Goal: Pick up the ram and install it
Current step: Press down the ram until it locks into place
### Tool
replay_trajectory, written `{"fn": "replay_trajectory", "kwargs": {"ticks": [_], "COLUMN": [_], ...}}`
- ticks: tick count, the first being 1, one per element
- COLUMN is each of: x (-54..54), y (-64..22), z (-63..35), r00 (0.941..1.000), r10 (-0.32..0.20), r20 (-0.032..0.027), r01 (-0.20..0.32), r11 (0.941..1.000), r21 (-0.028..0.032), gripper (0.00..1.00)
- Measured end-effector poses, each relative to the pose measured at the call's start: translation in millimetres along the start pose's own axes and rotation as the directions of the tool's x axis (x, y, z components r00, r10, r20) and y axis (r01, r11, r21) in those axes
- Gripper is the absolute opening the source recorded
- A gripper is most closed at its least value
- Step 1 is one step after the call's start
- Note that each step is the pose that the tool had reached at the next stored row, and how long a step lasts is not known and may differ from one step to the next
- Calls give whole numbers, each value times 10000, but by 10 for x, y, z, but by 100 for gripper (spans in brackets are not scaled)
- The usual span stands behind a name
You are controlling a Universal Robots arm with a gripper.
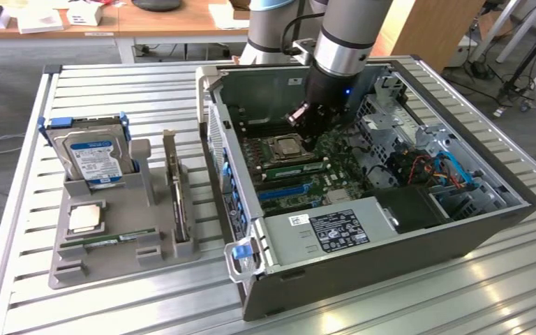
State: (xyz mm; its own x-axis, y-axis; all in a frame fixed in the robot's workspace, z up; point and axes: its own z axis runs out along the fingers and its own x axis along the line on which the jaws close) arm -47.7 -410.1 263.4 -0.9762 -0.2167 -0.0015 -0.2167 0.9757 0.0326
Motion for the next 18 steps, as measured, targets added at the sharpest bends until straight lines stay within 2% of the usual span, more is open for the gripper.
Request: {"fn": "replay_trajectory", "kwargs": {"ticks": [4, 7, 11, 15, 16, 18], "x": [0, 0, 0, 1, 2, 2], "y": [0, 0, 0, 0, 0, 0], "z": [1, 2, 3, 4, 4, 4], "r00": [9974, 9919, 9803, 9638, 9613, 9603], "r10": [717, 1271, 1974, 2665, 2752, 2790], "r20": [24, 42, 65, 87, 90, 92], "r01": [-717, -1271, -1974, -2665, -2752, -2790], "r11": [9974, 9919, 9803, 9638, 9614, 9603], "r21": [0, -1, -3, -7, -8, -8], "gripper": [11, 11, 11, 11, 11, 11]}}
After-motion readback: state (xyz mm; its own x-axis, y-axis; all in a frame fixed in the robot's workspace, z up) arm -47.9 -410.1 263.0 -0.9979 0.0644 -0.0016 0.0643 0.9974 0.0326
